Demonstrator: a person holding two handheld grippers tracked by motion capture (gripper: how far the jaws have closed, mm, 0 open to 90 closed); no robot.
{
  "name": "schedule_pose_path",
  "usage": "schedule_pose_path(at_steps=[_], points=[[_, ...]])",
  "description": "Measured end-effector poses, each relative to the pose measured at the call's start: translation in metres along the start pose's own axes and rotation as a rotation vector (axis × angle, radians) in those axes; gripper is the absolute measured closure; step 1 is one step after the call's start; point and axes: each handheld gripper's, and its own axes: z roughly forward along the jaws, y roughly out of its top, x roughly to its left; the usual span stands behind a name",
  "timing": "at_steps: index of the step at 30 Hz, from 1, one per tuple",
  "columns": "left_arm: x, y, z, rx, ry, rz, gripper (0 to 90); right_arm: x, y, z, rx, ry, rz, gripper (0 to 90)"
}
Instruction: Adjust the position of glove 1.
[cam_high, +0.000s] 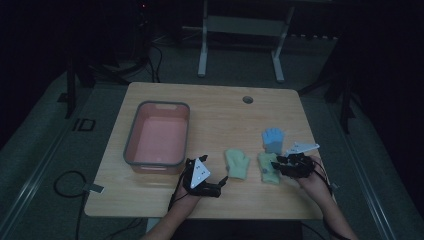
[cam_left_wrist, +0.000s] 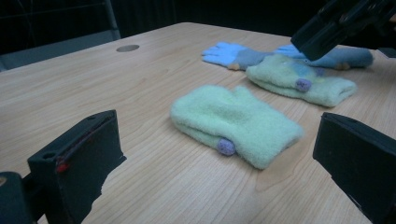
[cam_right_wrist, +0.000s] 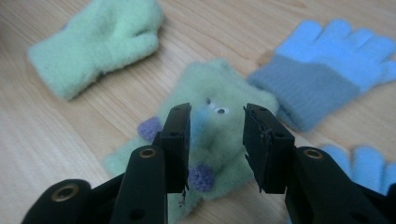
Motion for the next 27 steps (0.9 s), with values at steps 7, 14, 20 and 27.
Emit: schedule_pose_path(at_steps=[7,14,20,27], points=[[0.0,0.0,0.0,0.0,0.0,0.003,1.3,0.005,-0.01,0.016,0.016,0.013,0.033,62.0],[0.0,0.0,0.0,-0.001,0.0,0.0,1.3,0.013,-0.015,0.022,0.006,-0.021,0.064,79.2],[0.0,0.0,0.0,-0.001,0.001,0.0,1.3,0.021,-0.008,0.019,0.032,-0.071,0.092,85.2],[0.0,0.0,0.0,-0.004,0.003,0.001,1.3,0.031,0.016,-0.009,-0.046,-0.104,0.094,85.6]])
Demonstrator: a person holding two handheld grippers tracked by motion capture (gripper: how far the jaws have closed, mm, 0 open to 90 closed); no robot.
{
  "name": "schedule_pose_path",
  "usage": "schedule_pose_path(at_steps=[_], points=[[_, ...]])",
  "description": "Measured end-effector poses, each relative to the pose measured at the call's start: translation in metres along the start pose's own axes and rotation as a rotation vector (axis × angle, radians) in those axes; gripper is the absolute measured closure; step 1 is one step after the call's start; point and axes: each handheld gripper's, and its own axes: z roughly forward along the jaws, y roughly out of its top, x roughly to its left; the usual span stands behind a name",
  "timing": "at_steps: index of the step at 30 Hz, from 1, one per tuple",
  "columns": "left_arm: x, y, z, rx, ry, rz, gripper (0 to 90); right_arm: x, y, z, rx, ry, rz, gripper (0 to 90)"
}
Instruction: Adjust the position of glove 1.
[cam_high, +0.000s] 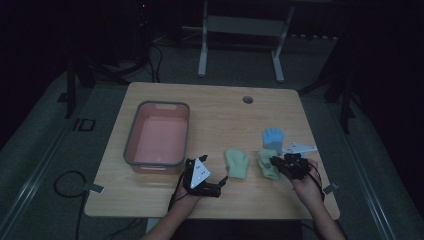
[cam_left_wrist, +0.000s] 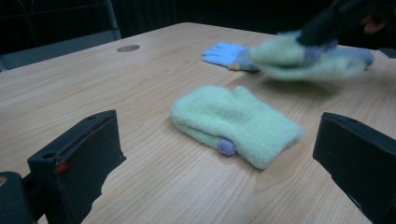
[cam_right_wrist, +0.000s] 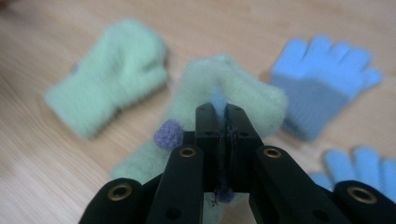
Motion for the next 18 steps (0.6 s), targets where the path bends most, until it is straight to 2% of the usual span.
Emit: schedule_pose_path(at_steps=[6,7,18], points=[[0.0,0.0,0.0,0.002,0.0,-0.001,1.3,0.012,0.025,-0.013,-0.059,-0.005,0.016,85.6],[0.0,0.0,0.0,0.001,0.0,0.0,1.3,0.016,0.029,-0.013,-0.066,-0.005,0.006,85.6],[0.0,0.0,-0.001,-0.003,0.002,0.004,1.3,0.055,0.062,0.003,-0.091,0.048,-0.027,85.6]])
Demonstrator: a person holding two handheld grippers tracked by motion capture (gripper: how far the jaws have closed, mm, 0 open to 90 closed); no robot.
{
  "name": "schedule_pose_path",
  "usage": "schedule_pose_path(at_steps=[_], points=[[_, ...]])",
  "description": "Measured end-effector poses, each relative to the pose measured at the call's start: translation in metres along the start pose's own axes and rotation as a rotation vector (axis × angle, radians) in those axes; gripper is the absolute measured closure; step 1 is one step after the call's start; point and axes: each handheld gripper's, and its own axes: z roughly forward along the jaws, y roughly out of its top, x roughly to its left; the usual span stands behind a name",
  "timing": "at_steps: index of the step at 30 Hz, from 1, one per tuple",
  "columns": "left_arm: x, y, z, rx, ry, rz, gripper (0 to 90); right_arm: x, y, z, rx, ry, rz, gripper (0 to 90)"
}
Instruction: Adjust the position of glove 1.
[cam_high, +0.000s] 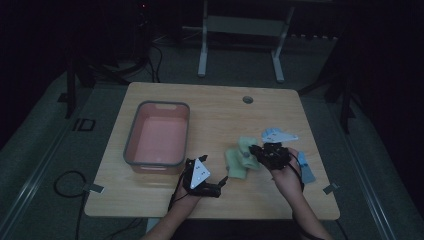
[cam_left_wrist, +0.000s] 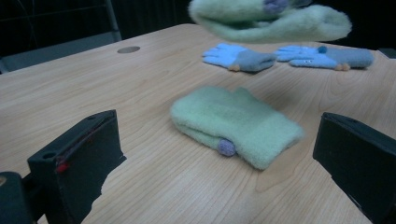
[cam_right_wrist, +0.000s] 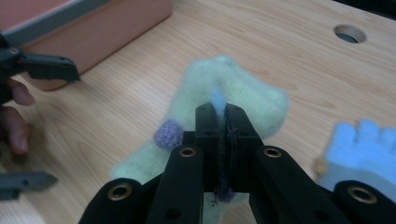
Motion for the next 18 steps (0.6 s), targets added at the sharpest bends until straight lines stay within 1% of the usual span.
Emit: schedule_pose_path(at_steps=[2,3,5,9,11,13,15,17,18], points=[[0.0,0.0,0.0,0.0,-0.002,-0.002,1.3,0.007,0.004,0.005,0.005,0.002,-0.016,85.6],[0.0,0.0,0.0,0.0,-0.002,-0.002,1.3,0.007,0.004,0.005,0.005,0.002,-0.016,85.6],[0.0,0.0,0.0,-0.002,-0.003,-0.008,1.3,0.015,0.006,0.011,0.012,-0.002,-0.02,85.6],[0.0,0.0,0.0,-0.004,-0.008,-0.011,1.3,0.023,0.002,0.022,0.032,0.0,-0.023,85.6],[0.0,0.0,0.0,-0.006,-0.011,-0.01,1.3,0.025,-0.001,0.026,0.044,0.001,-0.023,85.5],[0.0,0.0,0.0,-0.007,-0.01,-0.004,1.3,0.027,-0.006,0.031,0.055,-0.009,-0.023,85.5],[-0.001,0.0,0.0,-0.007,-0.009,-0.002,1.3,0.027,-0.009,0.036,0.071,-0.006,-0.02,85.4],[-0.001,0.0,0.0,-0.007,-0.009,-0.002,1.3,0.026,-0.012,0.041,0.083,-0.016,-0.022,85.3],[0.0,0.0,0.0,-0.008,-0.009,-0.003,1.3,0.026,-0.014,0.042,0.087,-0.012,-0.013,85.3]])
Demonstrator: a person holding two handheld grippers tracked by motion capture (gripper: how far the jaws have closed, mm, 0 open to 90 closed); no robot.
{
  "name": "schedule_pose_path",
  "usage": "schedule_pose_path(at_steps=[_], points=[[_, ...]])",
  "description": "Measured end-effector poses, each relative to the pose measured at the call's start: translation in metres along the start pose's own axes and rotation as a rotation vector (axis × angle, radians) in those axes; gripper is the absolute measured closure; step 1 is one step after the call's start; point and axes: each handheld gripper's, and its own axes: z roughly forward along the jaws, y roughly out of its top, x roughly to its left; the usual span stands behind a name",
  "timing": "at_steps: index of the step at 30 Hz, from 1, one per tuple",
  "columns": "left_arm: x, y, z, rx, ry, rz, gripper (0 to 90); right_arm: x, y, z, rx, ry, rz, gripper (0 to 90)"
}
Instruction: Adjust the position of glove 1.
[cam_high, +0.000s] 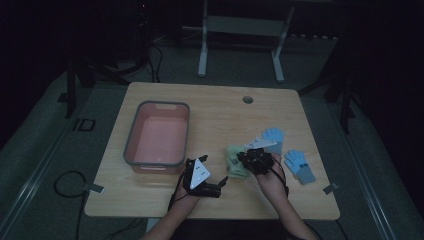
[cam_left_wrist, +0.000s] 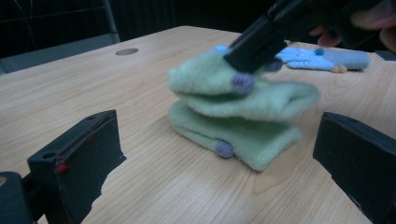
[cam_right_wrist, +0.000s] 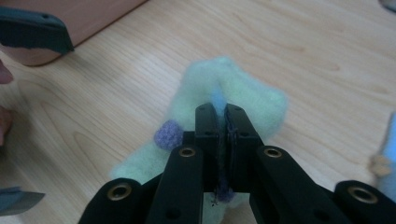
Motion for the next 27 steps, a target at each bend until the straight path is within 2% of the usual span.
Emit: schedule_pose_path(at_steps=[7,14,15,17,19,20,21,23,24,26,27], points=[[0.0,0.0,0.0,-0.005,-0.004,-0.007,1.3,0.0,-0.01,0.018,0.037,0.0,0.003,84.4],[0.001,0.0,0.0,-0.016,-0.045,-0.016,1.3,-0.006,-0.016,0.024,0.05,0.028,0.014,82.5],[0.002,0.0,0.001,-0.01,-0.062,-0.023,1.3,-0.007,-0.016,0.023,0.052,0.032,0.018,81.6],[0.003,0.0,0.001,0.01,-0.054,-0.018,1.3,-0.008,-0.015,0.018,0.041,0.037,0.016,76.5],[0.002,0.001,0.001,0.011,-0.065,-0.006,1.3,-0.009,-0.014,0.014,0.023,0.057,0.003,69.5],[0.002,0.001,0.001,0.011,-0.065,-0.006,1.3,-0.009,-0.014,0.014,0.023,0.057,0.003,69.5],[0.002,0.001,0.001,0.02,-0.057,-0.007,1.3,-0.009,-0.014,0.012,0.017,0.065,-0.007,67.3],[0.003,0.001,0.002,0.049,-0.078,-0.029,1.3,-0.013,-0.013,0.005,-0.006,0.073,-0.02,65.7],[0.003,0.001,0.002,0.067,-0.095,-0.048,1.4,-0.015,-0.013,0.002,-0.014,0.078,-0.022,65.2],[0.003,0.003,0.003,0.124,-0.163,-0.079,1.4,-0.021,-0.014,-0.002,-0.022,0.083,-0.028,64.4],[0.0,0.005,0.003,0.143,-0.168,-0.066,1.4,-0.025,-0.014,-0.004,-0.028,0.081,-0.036,64.4]])
